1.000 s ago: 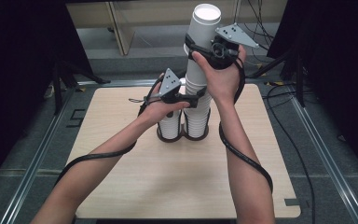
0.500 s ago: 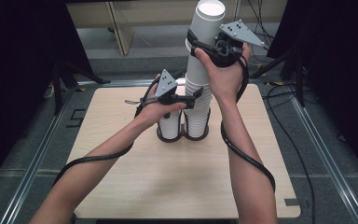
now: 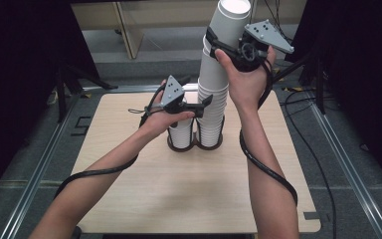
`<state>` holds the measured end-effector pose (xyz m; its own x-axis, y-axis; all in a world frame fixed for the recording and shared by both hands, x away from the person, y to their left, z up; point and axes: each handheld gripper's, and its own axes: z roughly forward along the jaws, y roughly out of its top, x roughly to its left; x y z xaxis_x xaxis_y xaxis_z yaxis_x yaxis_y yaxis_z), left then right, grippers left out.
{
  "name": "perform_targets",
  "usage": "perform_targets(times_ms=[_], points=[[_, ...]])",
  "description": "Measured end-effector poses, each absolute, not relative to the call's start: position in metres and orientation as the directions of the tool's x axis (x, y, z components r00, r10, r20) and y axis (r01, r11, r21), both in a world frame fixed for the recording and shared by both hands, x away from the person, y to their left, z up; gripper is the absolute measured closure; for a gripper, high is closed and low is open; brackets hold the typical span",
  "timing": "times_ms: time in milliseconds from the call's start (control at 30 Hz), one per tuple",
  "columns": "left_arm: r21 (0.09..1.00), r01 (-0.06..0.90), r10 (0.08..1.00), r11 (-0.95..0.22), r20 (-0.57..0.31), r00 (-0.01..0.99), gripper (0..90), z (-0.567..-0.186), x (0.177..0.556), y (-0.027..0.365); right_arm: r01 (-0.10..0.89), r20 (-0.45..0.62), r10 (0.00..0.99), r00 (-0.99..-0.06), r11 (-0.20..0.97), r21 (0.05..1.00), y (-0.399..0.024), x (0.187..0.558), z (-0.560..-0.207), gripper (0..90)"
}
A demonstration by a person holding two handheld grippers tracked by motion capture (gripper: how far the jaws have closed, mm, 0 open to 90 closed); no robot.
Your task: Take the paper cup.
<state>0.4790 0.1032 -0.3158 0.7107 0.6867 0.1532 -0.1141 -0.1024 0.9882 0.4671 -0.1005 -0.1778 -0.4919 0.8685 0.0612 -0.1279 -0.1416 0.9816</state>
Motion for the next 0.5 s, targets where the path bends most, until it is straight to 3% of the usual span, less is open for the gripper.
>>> perform_targets(times_ms=[500], points=[[0.987,-0.133,0.679,-0.086,0.156,0.717,0.0,-0.317,0.455,0.120,-0.166,0.031,0.883,-0.469,-0.123,0.979,-0.118,0.438,-0.180,18.6]])
